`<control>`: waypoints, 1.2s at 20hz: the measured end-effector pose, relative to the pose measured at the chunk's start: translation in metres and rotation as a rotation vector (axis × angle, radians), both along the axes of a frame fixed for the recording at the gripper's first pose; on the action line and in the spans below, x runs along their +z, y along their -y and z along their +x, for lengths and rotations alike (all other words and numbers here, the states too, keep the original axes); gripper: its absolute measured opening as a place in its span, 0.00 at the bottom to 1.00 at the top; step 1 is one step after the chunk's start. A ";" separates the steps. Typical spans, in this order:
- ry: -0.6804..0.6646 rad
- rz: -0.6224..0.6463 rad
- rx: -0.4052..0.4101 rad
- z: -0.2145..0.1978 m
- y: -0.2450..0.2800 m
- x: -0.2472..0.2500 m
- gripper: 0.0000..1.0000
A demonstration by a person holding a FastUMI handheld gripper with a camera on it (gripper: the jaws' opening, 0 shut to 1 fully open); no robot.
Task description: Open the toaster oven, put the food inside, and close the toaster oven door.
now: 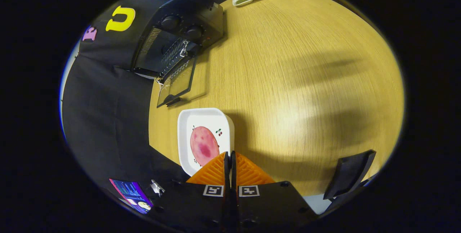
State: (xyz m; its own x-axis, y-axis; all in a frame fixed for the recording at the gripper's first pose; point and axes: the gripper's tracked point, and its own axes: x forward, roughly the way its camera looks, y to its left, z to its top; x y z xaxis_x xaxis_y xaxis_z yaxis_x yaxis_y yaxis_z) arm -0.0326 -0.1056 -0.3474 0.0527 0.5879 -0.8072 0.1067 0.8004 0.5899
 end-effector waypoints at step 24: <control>0.129 -0.054 -0.623 0.016 -0.180 0.047 0.02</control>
